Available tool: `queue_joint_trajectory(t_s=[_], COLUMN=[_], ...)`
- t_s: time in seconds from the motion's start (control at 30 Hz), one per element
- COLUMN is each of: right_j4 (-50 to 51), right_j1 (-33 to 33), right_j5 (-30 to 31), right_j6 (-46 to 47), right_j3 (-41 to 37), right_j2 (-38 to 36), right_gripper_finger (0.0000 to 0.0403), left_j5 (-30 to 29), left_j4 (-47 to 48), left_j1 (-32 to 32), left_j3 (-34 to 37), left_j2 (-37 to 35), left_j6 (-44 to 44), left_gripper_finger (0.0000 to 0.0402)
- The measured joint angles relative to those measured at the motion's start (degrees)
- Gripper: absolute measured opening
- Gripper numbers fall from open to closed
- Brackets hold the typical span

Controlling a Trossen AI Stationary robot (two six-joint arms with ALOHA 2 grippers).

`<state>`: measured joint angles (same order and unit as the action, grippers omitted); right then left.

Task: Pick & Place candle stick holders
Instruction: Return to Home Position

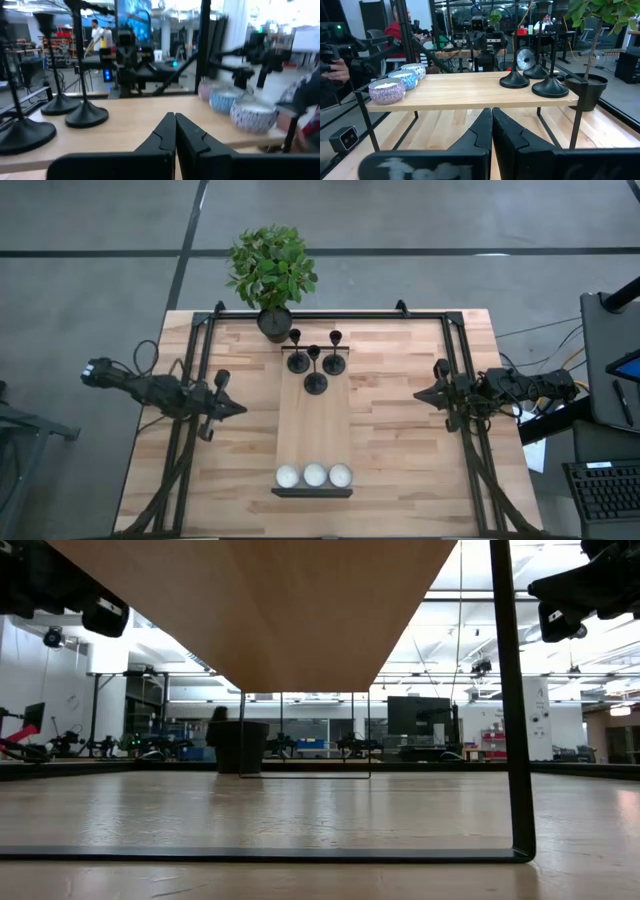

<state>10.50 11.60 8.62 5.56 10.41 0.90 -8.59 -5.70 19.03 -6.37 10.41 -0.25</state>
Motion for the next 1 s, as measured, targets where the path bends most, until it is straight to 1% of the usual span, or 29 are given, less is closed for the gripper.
queue_joint_trajectory(t_s=[0.17,0.33,0.43,0.57,1.0], right_j4=[0.0,0.0,-0.1,0.0,0.0], right_j1=[0.0,0.0,0.0,0.0,0.0], right_j5=[0.0,0.0,0.0,0.1,0.2], right_j6=[0.0,0.0,0.0,0.0,0.0], right_j3=[0.0,0.0,0.0,0.0,0.0], right_j2=[0.0,0.0,0.0,0.0,0.0], right_gripper_finger=[0.0008,0.0008,0.0008,0.0008,0.0008], left_j5=[-0.1,0.1,0.0,-3.9,-3.9], left_j4=[7.8,8.4,9.2,7.6,7.4], left_j1=[0.0,0.0,0.0,-0.1,0.0], left_j3=[0.3,1.3,2.7,4.2,4.2], left_j2=[-5.7,-10.4,-10.4,-10.0,-9.1], left_j6=[-3.8,-1.9,-1.9,-3.9,-4.5], left_gripper_finger=[0.0,0.0,0.0,0.0,0.0])
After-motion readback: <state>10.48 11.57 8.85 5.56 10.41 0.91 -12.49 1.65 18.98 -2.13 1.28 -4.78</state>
